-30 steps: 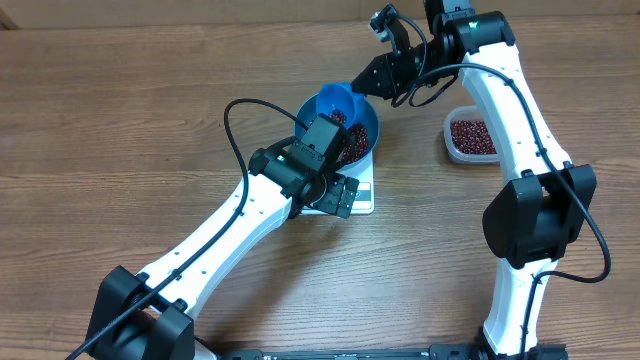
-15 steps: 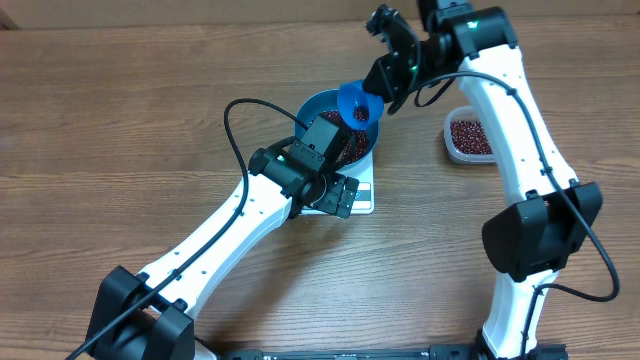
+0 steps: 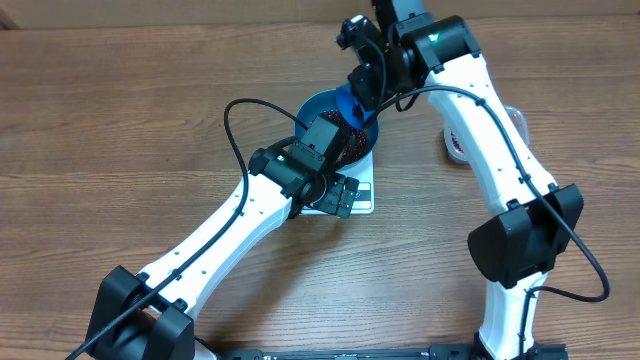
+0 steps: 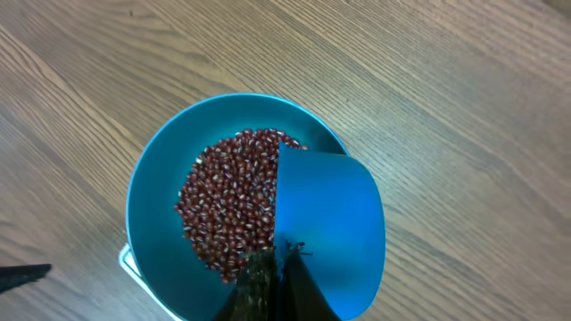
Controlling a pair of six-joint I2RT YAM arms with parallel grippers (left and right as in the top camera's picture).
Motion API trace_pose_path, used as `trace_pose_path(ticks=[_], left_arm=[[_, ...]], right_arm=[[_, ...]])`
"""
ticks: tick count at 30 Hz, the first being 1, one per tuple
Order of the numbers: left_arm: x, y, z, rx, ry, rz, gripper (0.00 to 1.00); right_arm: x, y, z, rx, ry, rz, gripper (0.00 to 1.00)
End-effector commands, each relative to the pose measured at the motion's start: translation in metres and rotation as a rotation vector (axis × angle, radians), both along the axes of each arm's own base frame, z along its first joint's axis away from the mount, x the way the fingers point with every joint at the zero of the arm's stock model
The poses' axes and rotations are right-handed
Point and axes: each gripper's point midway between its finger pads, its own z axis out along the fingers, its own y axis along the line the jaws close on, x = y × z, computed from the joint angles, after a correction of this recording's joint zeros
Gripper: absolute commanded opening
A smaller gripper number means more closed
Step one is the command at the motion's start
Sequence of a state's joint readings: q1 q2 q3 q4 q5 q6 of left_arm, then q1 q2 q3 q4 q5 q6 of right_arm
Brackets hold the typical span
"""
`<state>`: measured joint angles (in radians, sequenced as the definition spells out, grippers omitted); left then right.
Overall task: Scoop item into bowl and weigh 150g on scale
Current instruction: 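Bring the blue scoop back over the teal bowl and tilt it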
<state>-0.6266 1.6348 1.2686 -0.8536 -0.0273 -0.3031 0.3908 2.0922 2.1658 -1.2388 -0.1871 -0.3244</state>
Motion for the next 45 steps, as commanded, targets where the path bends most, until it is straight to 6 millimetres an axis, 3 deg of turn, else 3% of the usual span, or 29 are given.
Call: trace_pose_path(ticks=[1, 13, 28, 32, 36, 41, 45], left_arm=[[0.001, 0.001, 0.002, 0.010, -0.013, -0.018, 1.00], [0.001, 0.001, 0.002, 0.010, -0.013, -0.018, 1.00], [0.001, 0.001, 0.002, 0.010, -0.013, -0.018, 0.99], [0.001, 0.001, 0.002, 0.010, -0.013, -0.018, 1.00], [0.001, 0.001, 0.002, 0.010, -0.013, -0.018, 0.99], [0.001, 0.001, 0.002, 0.010, -0.013, -0.018, 1.00], [0.001, 0.001, 0.002, 0.010, -0.013, -0.018, 1.00]], right_arm=[[0.002, -0.003, 0.037, -0.036, -0.131, 0.041, 0.04], [-0.002, -0.005, 0.086, 0.014, -0.260, 0.038, 0.04], [0.000, -0.009, 0.085, -0.010, -0.264, 0.025, 0.04], [-0.013, 0.004, 0.083, 0.025, -0.238, 0.111, 0.04], [-0.005, -0.011, 0.080, -0.067, -0.265, 0.049, 0.04], [-0.013, -0.001, 0.078, -0.030, -0.236, 0.076, 0.04], [-0.008, -0.010, 0.076, -0.081, -0.251, 0.028, 0.04]])
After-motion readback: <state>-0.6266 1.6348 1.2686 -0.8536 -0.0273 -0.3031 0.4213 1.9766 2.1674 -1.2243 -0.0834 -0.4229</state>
